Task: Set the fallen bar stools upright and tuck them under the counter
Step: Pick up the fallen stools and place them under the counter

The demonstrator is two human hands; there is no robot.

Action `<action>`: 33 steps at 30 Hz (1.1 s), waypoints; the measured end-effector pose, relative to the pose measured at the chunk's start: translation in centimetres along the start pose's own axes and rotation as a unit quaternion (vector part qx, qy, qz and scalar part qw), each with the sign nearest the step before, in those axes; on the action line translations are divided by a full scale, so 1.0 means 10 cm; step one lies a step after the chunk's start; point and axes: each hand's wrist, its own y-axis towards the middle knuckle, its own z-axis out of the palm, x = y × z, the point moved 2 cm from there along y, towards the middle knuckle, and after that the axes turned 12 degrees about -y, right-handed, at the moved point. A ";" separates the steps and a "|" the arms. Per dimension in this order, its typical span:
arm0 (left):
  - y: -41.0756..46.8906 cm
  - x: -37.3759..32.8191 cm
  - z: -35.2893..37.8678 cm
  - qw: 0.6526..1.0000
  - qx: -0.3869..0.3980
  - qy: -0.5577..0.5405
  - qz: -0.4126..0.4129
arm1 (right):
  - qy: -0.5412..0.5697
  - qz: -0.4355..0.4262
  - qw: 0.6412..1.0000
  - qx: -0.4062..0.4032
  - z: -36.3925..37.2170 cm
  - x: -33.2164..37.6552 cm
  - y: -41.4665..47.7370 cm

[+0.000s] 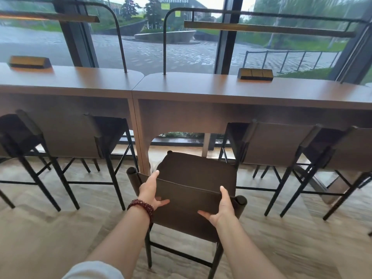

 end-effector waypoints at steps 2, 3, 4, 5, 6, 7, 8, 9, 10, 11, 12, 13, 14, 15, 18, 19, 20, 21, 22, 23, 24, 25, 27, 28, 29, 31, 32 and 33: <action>0.11 -0.10 0.05 0.999 0.024 -0.008 -0.026 | 0.018 -0.007 1.000 -0.010 0.03 0.04 0.09; 0.16 -0.13 0.08 0.999 0.032 -0.010 -0.035 | 0.023 -0.011 1.000 -0.014 0.03 0.07 0.12; 0.20 -0.16 0.10 0.998 0.039 -0.010 -0.047 | 0.029 -0.012 0.999 -0.015 0.05 0.08 0.16; 0.26 -0.18 0.11 0.997 0.043 -0.009 -0.056 | 0.037 -0.012 0.999 -0.012 0.06 0.09 0.18; 0.29 -0.18 0.13 0.997 0.048 -0.003 -0.061 | 0.047 -0.012 0.999 -0.009 0.08 0.10 0.20; 0.33 -0.17 0.14 0.997 0.048 0.003 -0.065 | 0.055 -0.016 0.998 -0.006 0.09 0.10 0.22; 0.37 -0.17 0.15 0.996 0.049 0.014 -0.069 | 0.062 -0.022 0.998 -0.003 0.11 0.09 0.23; 0.41 -0.16 0.15 0.996 0.049 0.022 -0.068 | 0.068 -0.030 0.997 -0.002 0.12 0.09 0.24; 0.45 -0.15 0.16 0.997 0.046 0.025 -0.063 | 0.074 -0.037 0.997 -0.005 0.12 0.09 0.26; 0.48 -0.15 0.16 0.997 0.043 0.024 -0.058 | 0.077 -0.040 0.996 -0.013 0.13 0.09 0.26; 0.51 -0.15 0.15 0.998 0.038 0.021 -0.052 | 0.082 -0.041 0.996 -0.023 0.14 0.10 0.26; 0.51 -0.15 0.15 0.998 0.031 0.016 -0.049 | 0.084 -0.041 0.995 -0.032 0.14 0.11 0.25; 0.51 -0.16 0.13 0.999 0.024 0.010 -0.046 | 0.084 -0.040 0.995 -0.037 0.14 0.10 0.24; 0.52 -0.17 0.12 0.999 0.020 0.005 -0.046 | 0.083 -0.040 0.995 -0.041 0.14 0.10 0.22; 0.53 -0.20 0.11 0.998 0.013 0.016 -0.053 | 0.076 -0.035 0.995 -0.057 0.15 0.10 0.22; 0.52 -0.21 0.11 0.998 0.012 0.020 -0.058 | 0.073 -0.033 0.995 -0.064 0.14 0.10 0.22; 0.52 -0.21 0.13 0.998 0.010 0.021 -0.060 | 0.072 -0.032 0.995 -0.067 0.15 0.11 0.22; 0.51 -0.21 0.14 0.998 0.008 0.019 -0.061 | 0.072 -0.033 0.994 -0.069 0.15 0.12 0.20; 0.51 -0.21 0.15 0.998 0.006 0.015 -0.061 | 0.071 -0.033 0.995 -0.068 0.15 0.14 0.20; 0.50 -0.20 0.15 0.998 0.004 0.011 -0.059 | 0.071 -0.031 0.995 -0.068 0.15 0.16 0.21; 0.49 -0.20 0.17 0.998 0.003 0.010 -0.055 | 0.071 -0.028 0.995 -0.065 0.15 0.18 0.21; 0.48 -0.20 0.19 0.999 0.003 0.007 -0.047 | 0.067 -0.027 0.995 -0.064 0.15 0.20 0.21; 0.48 -0.20 0.22 1.000 0.001 -0.006 -0.029 | 0.058 -0.025 0.996 -0.059 0.15 0.27 0.23; 0.49 -0.20 0.26 1.000 0.003 -0.013 -0.018 | 0.053 -0.023 0.997 -0.056 0.15 0.31 0.24; 0.50 -0.21 0.31 1.000 0.005 -0.017 -0.006 | 0.050 -0.020 0.997 -0.056 0.16 0.36 0.26; 0.51 -0.24 0.39 1.000 0.004 -0.024 0.011 | 0.044 -0.018 0.997 -0.056 0.18 0.46 0.31; 0.53 -0.25 0.45 0.999 0.005 -0.031 0.018 | 0.036 -0.020 0.998 -0.055 0.20 0.54 0.35; 0.55 -0.26 0.52 0.999 0.006 -0.041 0.022 | 0.028 -0.020 0.998 -0.057 0.22 0.61 0.38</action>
